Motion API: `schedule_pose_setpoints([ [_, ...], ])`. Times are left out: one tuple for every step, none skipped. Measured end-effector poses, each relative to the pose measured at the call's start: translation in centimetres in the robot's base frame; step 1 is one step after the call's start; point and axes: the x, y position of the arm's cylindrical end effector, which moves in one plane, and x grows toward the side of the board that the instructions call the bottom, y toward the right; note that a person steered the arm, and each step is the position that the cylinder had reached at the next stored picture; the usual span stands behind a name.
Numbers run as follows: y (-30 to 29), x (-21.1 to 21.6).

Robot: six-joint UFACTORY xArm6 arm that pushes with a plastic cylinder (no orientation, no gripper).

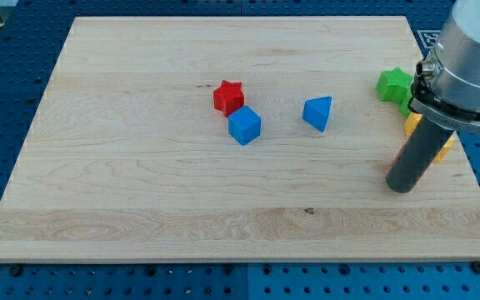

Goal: Push the red circle to the bottom of yellow heart

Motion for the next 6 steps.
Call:
schedule_pose_setpoints([
  [-2.3, -0.5],
  [-3.7, -2.2],
  [-4.1, -3.2],
  [-2.8, -3.5],
  [-0.4, -3.5],
  [1.4, -3.4],
])
